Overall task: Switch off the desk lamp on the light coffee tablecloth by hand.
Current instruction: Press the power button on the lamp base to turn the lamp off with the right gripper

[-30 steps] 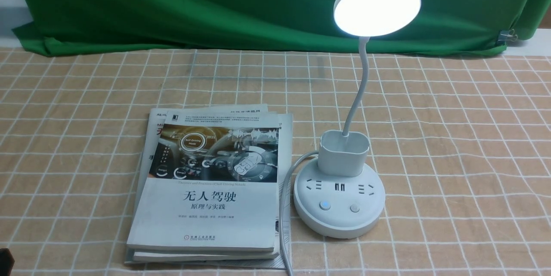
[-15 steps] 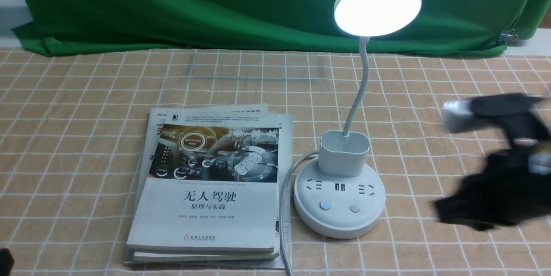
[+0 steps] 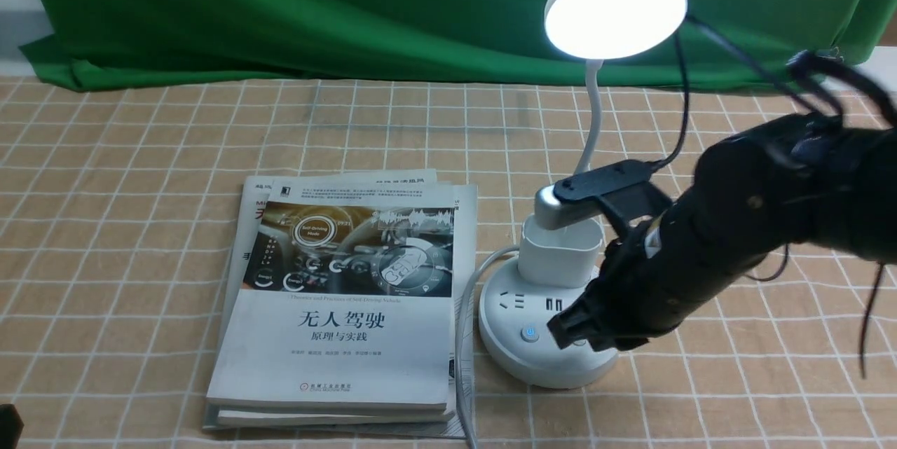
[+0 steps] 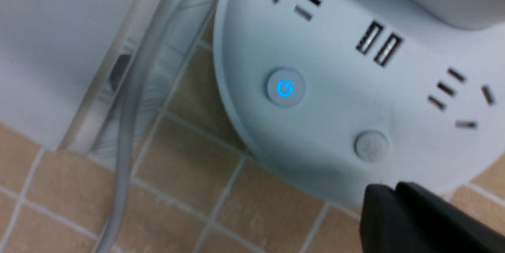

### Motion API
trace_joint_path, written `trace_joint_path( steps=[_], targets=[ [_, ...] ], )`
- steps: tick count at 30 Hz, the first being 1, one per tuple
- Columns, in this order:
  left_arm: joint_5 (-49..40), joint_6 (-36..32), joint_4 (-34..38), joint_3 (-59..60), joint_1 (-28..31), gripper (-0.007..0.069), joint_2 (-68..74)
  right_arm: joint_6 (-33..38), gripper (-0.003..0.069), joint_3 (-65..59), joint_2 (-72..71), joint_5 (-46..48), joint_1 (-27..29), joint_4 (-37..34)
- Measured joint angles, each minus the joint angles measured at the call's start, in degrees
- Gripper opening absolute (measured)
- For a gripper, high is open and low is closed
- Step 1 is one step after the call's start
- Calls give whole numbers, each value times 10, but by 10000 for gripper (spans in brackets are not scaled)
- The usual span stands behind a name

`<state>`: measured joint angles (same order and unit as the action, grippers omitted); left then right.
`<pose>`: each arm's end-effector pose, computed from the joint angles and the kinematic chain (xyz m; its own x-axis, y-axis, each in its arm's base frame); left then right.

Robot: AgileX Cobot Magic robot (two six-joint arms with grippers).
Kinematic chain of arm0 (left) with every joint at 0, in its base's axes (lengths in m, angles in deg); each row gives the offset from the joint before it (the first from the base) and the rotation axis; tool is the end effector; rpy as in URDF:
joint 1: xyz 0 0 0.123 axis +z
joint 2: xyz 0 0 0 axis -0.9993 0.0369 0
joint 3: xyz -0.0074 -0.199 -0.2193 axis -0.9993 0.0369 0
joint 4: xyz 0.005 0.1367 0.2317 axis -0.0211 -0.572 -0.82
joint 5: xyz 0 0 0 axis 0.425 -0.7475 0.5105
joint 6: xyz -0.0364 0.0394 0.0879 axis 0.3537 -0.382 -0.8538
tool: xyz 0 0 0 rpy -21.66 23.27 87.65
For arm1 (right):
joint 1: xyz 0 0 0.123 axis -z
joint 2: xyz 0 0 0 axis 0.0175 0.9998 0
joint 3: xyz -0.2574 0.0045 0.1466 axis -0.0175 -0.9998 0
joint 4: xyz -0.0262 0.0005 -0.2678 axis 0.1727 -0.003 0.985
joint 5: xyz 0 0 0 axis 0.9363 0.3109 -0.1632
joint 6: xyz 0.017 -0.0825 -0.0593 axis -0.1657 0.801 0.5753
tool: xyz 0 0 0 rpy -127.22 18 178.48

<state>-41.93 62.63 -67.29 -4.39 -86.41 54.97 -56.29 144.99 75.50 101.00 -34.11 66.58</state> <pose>0.0722 0.0043 0.1784 -0.2272 0.0295 -0.9734 -0.0393 0.9985 0.0394 0.2885 0.1944 0.1918 -0.8335 -0.4783 -0.2765 -0.5128 0.8561 0.0649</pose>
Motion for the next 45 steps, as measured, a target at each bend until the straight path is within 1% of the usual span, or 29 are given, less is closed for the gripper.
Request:
trace_joint_path(
  steps=[17,23,34,45],
  targets=[
    [0,0,0,0,0,4,0,0,41,35,71,-19,2,2],
    [0,0,0,0,0,4,0,0,41,39,72,-12,3,2],
    [0,0,0,0,0,4,0,0,39,30,20,-15,3,4],
    [0,0,0,0,0,4,0,3,39,33,65,-3,6,0]
  ],
)
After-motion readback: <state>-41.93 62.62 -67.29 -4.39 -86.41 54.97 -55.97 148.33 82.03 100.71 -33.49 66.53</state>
